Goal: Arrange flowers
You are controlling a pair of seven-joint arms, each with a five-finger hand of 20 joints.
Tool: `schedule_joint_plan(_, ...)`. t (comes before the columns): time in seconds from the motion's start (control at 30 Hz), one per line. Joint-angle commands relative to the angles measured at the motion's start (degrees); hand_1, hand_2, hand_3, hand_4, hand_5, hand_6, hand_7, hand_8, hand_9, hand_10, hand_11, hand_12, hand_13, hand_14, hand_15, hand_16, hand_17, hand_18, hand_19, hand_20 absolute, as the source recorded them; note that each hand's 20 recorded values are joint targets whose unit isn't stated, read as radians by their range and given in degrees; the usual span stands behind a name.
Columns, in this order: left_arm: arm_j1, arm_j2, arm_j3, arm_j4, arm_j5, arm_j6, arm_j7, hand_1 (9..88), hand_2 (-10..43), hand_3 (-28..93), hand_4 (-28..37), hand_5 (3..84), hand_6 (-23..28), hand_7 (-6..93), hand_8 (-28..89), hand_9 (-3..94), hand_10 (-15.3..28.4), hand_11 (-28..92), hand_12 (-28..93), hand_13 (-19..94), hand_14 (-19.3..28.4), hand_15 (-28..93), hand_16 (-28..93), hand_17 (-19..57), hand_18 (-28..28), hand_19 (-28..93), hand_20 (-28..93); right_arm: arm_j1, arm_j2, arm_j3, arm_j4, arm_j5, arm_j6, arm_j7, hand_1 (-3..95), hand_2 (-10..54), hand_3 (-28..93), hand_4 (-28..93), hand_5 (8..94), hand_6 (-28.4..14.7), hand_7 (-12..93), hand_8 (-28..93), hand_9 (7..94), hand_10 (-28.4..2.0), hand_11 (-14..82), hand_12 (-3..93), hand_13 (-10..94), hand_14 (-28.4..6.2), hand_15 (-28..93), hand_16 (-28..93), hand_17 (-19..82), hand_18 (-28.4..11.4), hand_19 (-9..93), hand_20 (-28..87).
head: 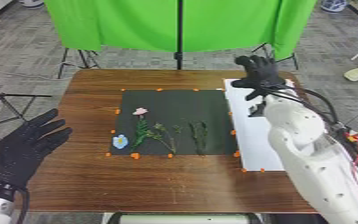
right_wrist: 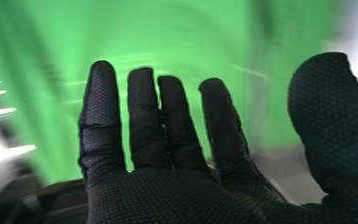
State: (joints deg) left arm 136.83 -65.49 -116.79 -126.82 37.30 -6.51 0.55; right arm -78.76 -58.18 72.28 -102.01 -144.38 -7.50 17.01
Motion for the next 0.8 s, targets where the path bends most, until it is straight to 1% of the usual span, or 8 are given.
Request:
schedule_joint_plan(0.03, 1.14, -0.70, 0.05, -0.10, 0.33, 0.02, -0.39, 25.7, -2.6, 70, -25.2, 38.1, 2.9, 20.1, -10, 32.4, 13.2, 28, 13, 27, 16.3, 36, -2, -7.5, 22.4, 49, 5, -16.14, 9.87, 8.61, 0.46, -3.48, 4.62, 8.86, 24.5, -9.4, 89, -28, 34.0, -3.9, 32, -19, 37.3, -11.9, 32.1, 21.0, 35, -8.5, 41, 17, 13, -19.1, 60, 27)
schedule_joint_plan(0.2, 0.91, -0.61, 0.12, 0.02, 0.40, -0.09, -0.59, 25.7, -2.6, 70, -25.1, 38.0, 2.9, 20.0, -10, 32.4, 13.2, 28, 13, 27, 16.3, 36, -2, -7.5, 22.4, 48, 5, -18.92, 10.79, 10.82, 1.37, -4.88, 5.20, 9.36, 25.4, -9.5, 89, -28, 34.6, -3.7, 32, -20, 37.6, -11.8, 33.1, 20.6, 36, -8.3, 43, 16, 14, -19.0, 61, 26)
schedule_joint_plan(0.3, 0.64, -0.56, 0.23, 0.14, 0.44, -0.26, -0.85, 25.7, -2.5, 70, -25.1, 38.0, 2.9, 20.0, -10, 32.3, 13.3, 28, 13, 27, 16.4, 36, -2, -7.5, 22.4, 48, 5, -19.33, 10.89, 11.37, 2.03, -5.31, 4.27, 9.68, 25.6, -9.5, 89, -28, 35.0, -3.6, 32, -20, 38.0, -11.4, 33.5, 20.3, 36, -8.0, 43, 16, 14, -18.9, 61, 26)
schedule_joint_plan(0.43, 0.70, -0.59, 0.17, 0.13, 0.47, -0.19, -0.79, 25.8, -2.4, 70, -25.0, 38.0, 2.9, 20.0, -10, 32.3, 13.3, 28, 13, 27, 16.3, 36, -2, -7.5, 22.4, 49, 5, -19.13, 11.42, 11.18, 3.38, -6.22, 3.23, 10.20, 26.3, -9.5, 90, -28, 36.3, -2.8, 33, -20, 38.6, -10.7, 34.5, 20.3, 37, -7.8, 43, 15, 14, -18.8, 61, 26)
schedule_joint_plan(0.57, 0.57, -0.31, 0.17, 0.28, 0.40, -0.16, -0.93, 25.7, -2.6, 70, -24.8, 37.9, 2.9, 20.1, -10, 32.3, 13.3, 28, 13, 27, 16.4, 36, -2, -7.5, 22.4, 49, 5, -18.36, 11.87, 10.40, 5.45, -7.43, 2.19, 10.53, 26.5, -9.5, 90, -28, 36.8, -2.5, 34, -21, 38.9, -10.1, 34.6, 20.0, 37, -7.7, 43, 15, 14, -18.7, 61, 26)
schedule_joint_plan(0.67, 0.62, -0.19, 0.17, 0.26, 0.36, -0.02, -0.80, 25.7, -2.6, 70, -24.9, 37.9, 2.8, 20.1, -10, 32.3, 13.3, 28, 13, 27, 16.3, 36, -2, -7.5, 22.4, 49, 5, -17.74, 12.16, 9.88, 7.41, -7.73, 2.95, 9.53, 26.7, -9.5, 90, -28, 36.9, -2.3, 34, -21, 39.0, -9.3, 34.7, 20.0, 37, -7.7, 43, 15, 14, -18.7, 61, 26)
schedule_joint_plan(0.73, 0.64, -0.13, 0.19, 0.22, 0.37, -0.02, -0.84, 25.7, -2.5, 70, -24.9, 37.9, 2.8, 20.2, -10, 32.3, 13.3, 28, 13, 27, 16.3, 36, -2, -7.5, 22.4, 49, 5, -17.36, 12.27, 9.36, 8.97, -8.58, 4.44, 8.53, 28.0, -9.5, 90, -28, 37.6, -1.9, 33, -22, 40.7, -8.6, 34.7, 19.5, 39, -6.5, 43, 15, 14, -18.5, 62, 26)
schedule_joint_plan(0.8, 0.77, -0.17, 0.22, 0.16, 0.38, -0.11, -0.73, 25.7, -2.5, 70, -24.9, 37.9, 2.8, 20.1, -10, 32.3, 13.3, 28, 13, 27, 16.3, 36, -2, -7.5, 22.4, 49, 5, -17.14, 12.12, 9.22, 10.03, -8.05, 6.30, 7.13, 30.3, -9.5, 90, -28, 40.5, -0.2, 32, -21, 45.4, -7.2, 36.1, 19.5, 47, -4.8, 51, 17, 16, -17.6, 66, 28)
